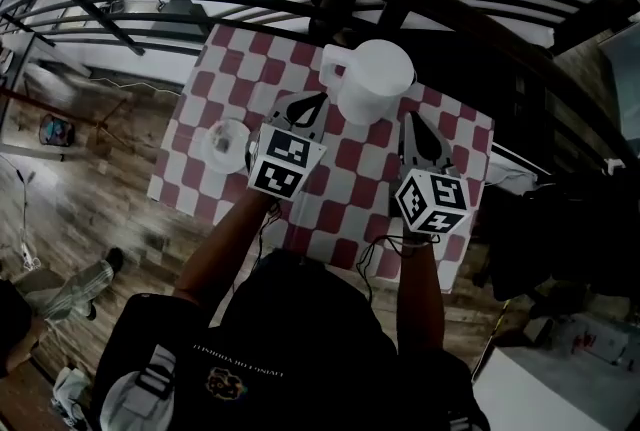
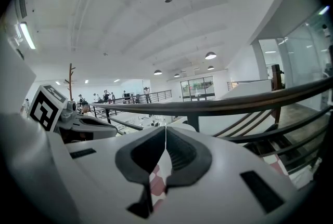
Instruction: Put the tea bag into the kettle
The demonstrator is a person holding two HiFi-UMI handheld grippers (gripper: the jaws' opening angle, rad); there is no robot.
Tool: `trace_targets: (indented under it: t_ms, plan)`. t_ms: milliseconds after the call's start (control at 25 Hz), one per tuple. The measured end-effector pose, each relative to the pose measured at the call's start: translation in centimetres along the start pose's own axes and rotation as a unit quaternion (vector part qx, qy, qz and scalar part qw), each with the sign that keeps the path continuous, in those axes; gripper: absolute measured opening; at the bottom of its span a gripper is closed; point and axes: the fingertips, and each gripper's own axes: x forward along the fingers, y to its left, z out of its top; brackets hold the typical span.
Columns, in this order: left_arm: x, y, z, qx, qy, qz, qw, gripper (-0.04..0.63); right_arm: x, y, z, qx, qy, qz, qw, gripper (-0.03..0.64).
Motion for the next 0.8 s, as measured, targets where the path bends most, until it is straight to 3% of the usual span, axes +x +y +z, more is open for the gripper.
trace_targets:
  t_ms: [240, 800]
  plan:
    - [2.6, 2.2, 1.7, 0.014, 0.002, 0.015, 0.9998, -0.002, 2.6, -1.3, 1.1, -0.002, -0.001, -0.007, 1.0, 0.014]
    - [8.0, 5.7, 2.9, 0.006, 0.013, 0.029, 0.9995, -0.002, 6.7, -3.1, 0.8, 0.005, 0.019, -0.016, 1.0, 0.014]
